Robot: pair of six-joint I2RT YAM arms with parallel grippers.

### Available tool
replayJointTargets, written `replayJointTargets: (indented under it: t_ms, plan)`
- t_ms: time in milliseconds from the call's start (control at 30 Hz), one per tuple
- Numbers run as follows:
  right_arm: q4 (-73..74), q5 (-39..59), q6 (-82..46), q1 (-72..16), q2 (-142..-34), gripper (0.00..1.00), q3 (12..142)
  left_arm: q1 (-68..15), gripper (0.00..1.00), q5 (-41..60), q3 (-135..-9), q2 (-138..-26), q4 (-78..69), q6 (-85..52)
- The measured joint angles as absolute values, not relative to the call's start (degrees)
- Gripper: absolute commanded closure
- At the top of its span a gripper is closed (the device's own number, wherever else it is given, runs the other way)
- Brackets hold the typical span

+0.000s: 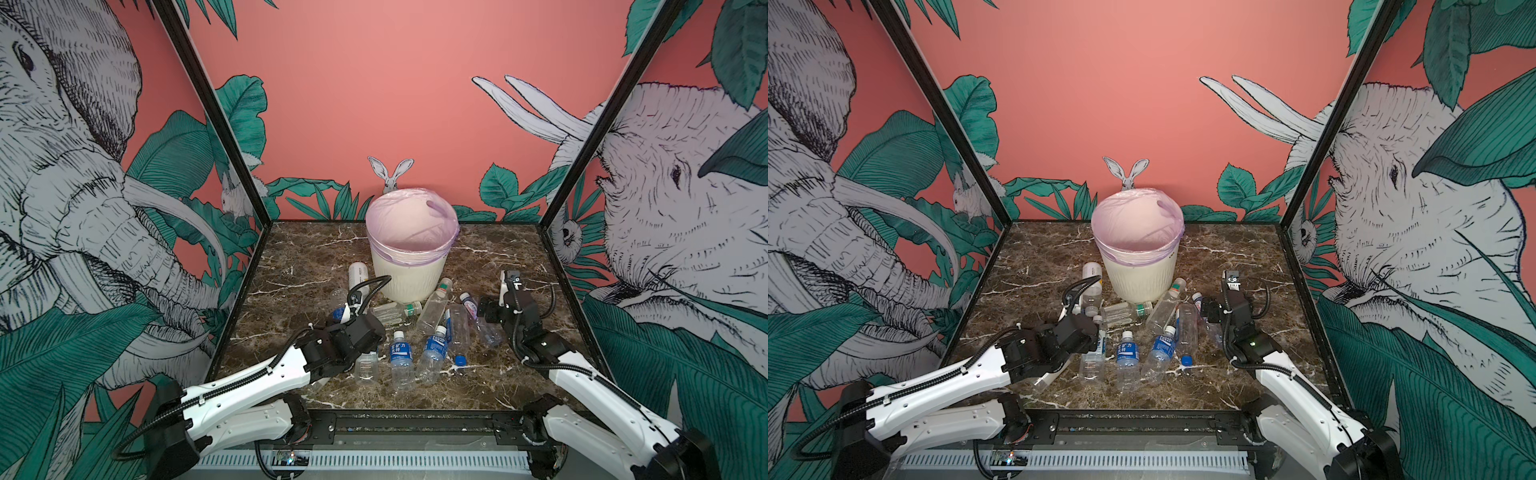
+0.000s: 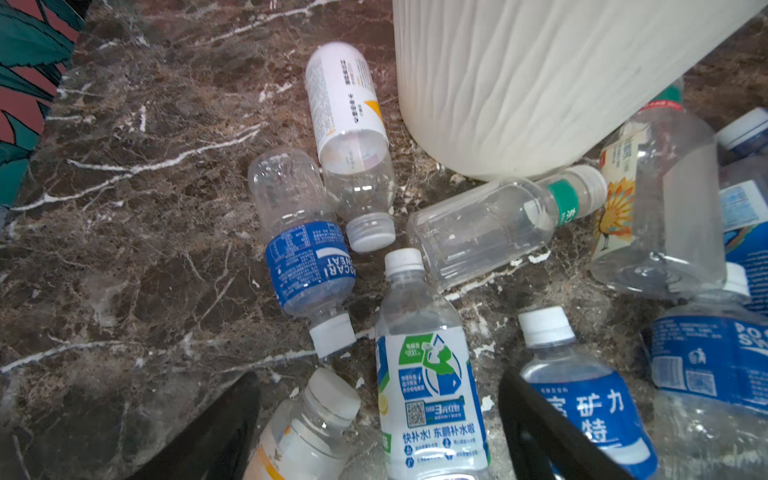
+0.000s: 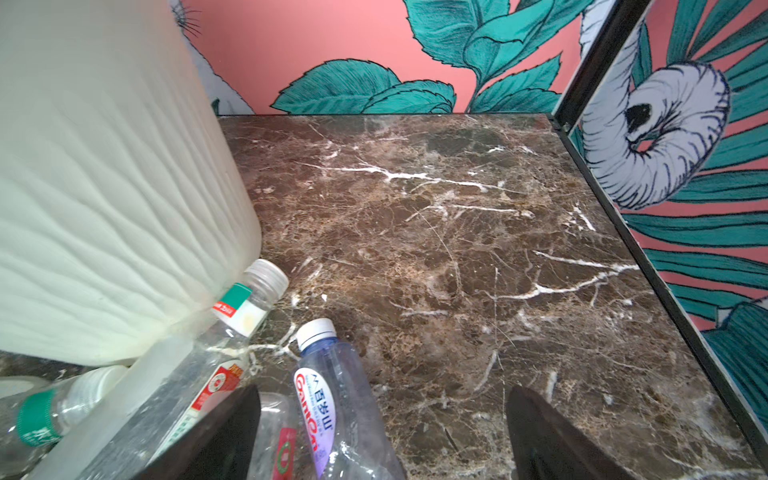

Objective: Throw the plastic bottles in the bin
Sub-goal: 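Lower the left gripper over the green-labelled bottle while the right gripper approaches the bottles, then close the left gripper on the green-labelled bottle and lift it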

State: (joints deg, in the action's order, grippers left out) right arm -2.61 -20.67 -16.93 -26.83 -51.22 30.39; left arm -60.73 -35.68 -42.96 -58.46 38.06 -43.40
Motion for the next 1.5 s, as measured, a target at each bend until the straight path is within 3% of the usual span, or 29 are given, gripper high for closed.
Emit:
replayJointTargets:
  t_ms: [633,967,1500]
  plan:
    - [-4.12,-24.97,-12.40,-36.82,-53.63,0.04,32.69,-63.09,0.10,-28.69,-37.41,-65.39,33.26,-54.02]
    - [-4.14,-26.61,-11.73,-38.22,-54.00,0.01,32.75,-63.29,0.10,-26.96,-36.25,-69.32,30.55,-56.60]
    - [-4.14,-27.46,-11.55,-38.65,-55.99,0.01,33.67,-63.29,0.19,-25.50,-35.79,-73.01,28.73,-58.54]
